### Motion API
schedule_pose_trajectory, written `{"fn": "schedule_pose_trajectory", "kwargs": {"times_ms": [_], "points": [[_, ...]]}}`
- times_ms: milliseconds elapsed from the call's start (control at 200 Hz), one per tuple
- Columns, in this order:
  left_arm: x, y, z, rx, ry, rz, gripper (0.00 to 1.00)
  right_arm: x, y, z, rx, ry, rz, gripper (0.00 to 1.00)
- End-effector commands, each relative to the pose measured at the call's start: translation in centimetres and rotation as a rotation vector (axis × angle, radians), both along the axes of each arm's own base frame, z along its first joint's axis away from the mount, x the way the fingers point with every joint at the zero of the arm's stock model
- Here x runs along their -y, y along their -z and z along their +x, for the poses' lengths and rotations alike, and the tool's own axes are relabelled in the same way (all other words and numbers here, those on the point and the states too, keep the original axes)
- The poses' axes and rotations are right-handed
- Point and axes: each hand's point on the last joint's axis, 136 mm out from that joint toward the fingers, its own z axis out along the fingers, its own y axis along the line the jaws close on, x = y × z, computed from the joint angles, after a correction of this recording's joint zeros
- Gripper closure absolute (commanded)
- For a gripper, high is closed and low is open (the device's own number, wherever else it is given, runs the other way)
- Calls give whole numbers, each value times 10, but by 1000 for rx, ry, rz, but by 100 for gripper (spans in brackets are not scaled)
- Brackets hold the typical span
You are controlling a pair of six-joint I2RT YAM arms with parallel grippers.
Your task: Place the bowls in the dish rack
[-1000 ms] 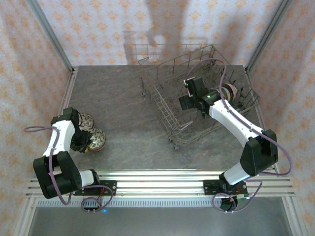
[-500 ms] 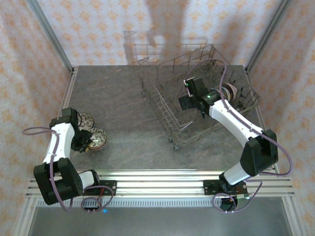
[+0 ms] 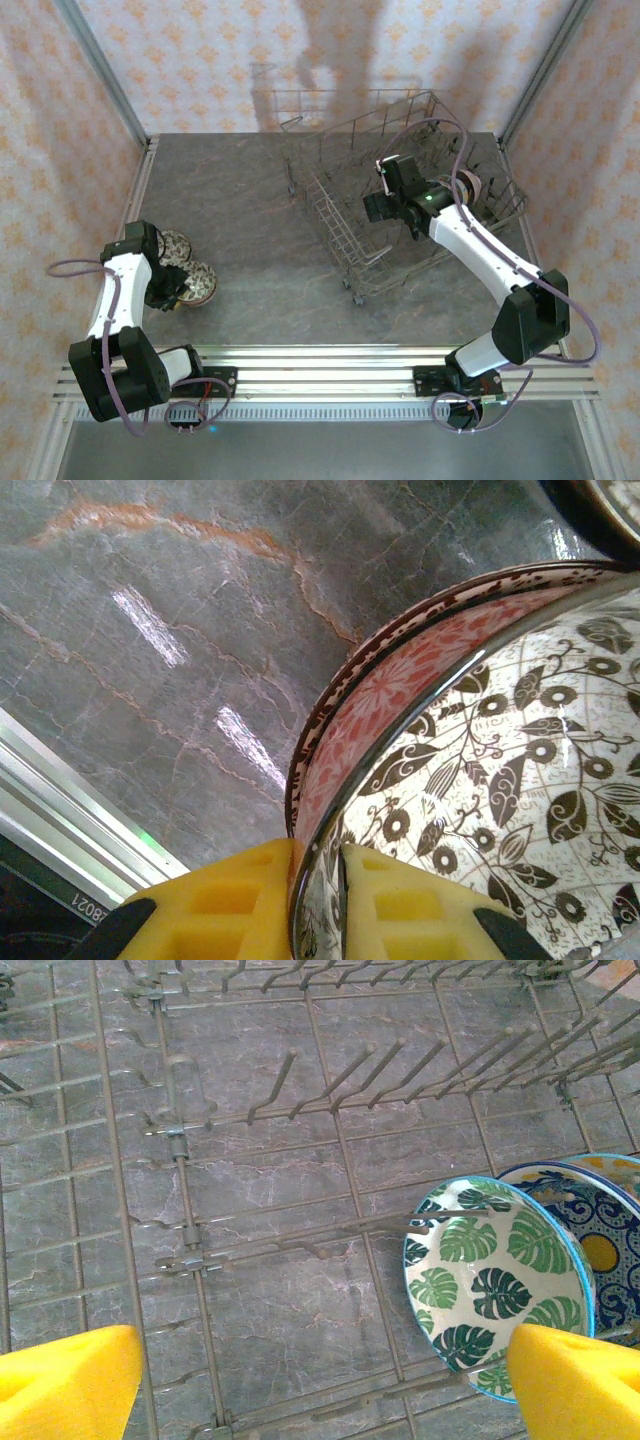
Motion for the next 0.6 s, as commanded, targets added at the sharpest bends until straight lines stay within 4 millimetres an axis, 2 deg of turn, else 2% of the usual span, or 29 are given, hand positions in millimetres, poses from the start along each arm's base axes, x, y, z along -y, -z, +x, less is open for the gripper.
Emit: {"fn": "schedule_pose_trajectory", "kwargs": {"times_ms": [0, 60, 150, 195, 390, 596], "points": [[2, 1, -2, 8, 10, -17, 83, 3, -22, -2, 38, 23, 40, 7], [2, 0, -1, 13, 11, -15, 86, 3, -22, -2, 37, 22, 41, 7], [3, -2, 1, 36, 9, -16, 97, 4, -24, -3, 39, 23, 42, 7], [5, -3, 2, 52, 7, -21, 100, 4, -26, -3, 43, 23, 44, 7], [8, -10, 11, 124, 14, -31, 100, 4, -35, -6, 49, 24, 59, 7], [8, -27, 23, 209, 47, -21, 100, 2, -51, -10, 43, 33, 95, 7]]}}
